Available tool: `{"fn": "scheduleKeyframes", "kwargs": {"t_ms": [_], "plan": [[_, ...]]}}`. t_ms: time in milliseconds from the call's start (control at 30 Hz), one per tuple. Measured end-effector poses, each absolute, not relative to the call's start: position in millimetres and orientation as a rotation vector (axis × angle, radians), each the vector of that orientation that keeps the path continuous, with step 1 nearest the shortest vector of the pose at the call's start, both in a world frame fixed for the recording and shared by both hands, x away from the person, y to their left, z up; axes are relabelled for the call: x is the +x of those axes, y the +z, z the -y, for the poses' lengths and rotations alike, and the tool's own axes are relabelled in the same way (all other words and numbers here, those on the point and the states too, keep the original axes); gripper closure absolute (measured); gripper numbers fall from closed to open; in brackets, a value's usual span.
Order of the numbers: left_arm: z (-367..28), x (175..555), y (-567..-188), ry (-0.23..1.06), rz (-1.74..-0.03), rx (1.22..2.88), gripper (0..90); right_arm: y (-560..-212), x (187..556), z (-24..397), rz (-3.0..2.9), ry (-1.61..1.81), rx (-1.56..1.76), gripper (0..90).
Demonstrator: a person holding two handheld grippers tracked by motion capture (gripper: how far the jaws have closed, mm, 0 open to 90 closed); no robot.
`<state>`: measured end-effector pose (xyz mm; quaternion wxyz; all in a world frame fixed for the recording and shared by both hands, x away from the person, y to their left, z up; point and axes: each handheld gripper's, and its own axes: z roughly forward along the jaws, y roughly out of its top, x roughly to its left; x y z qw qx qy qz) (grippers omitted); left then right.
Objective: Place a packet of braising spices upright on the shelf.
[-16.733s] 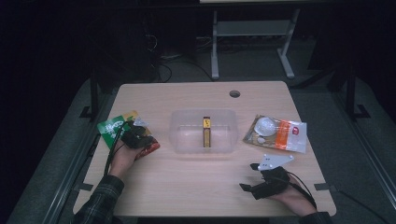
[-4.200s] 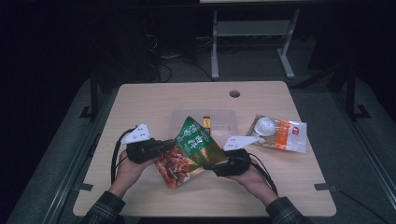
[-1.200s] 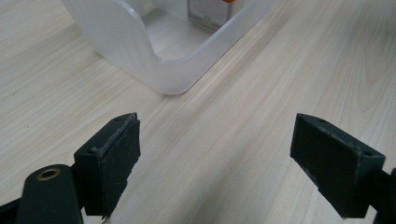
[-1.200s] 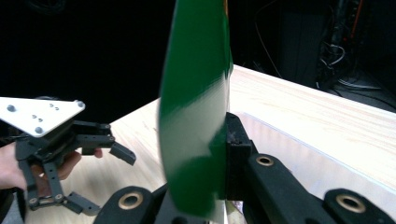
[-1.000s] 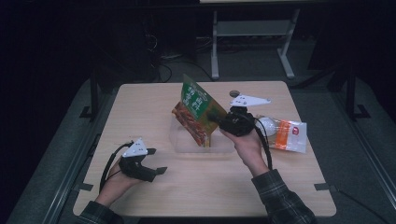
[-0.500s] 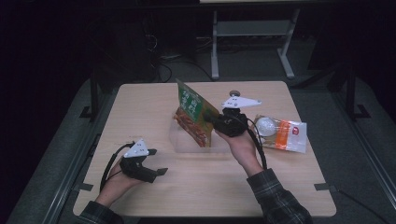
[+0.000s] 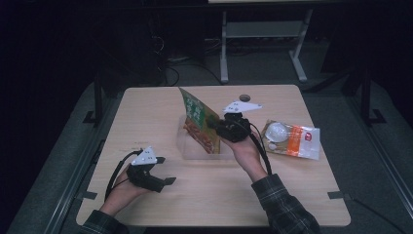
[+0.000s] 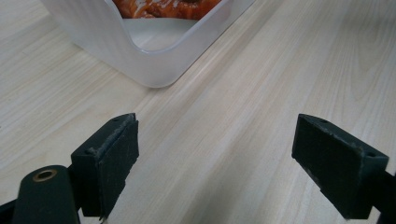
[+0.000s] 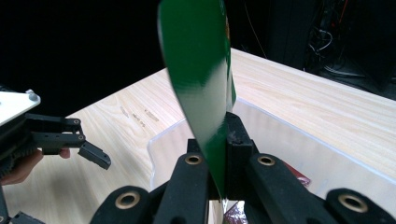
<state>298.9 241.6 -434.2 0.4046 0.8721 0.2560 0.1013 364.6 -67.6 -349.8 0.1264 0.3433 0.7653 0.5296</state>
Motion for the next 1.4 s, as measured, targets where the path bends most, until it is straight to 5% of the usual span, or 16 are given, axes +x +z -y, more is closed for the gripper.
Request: {"fn": "scheduleKeyframes", "kwargs": {"t_ms": [400,833,1400], "plan": [[-240,300,-438,0.223,-0.654,2.222,13.9,-355,370,64,-2.266,1.535,0.987,79.1],[-239,301,-441,0.21,-0.642,2.251,13.5,-347,354,71,-2.315,1.521,0.938,39.1],[-238,301,-442,0.191,-0.637,2.252,13.6,-364,325,118,-2.394,1.475,0.863,30.6]]}}
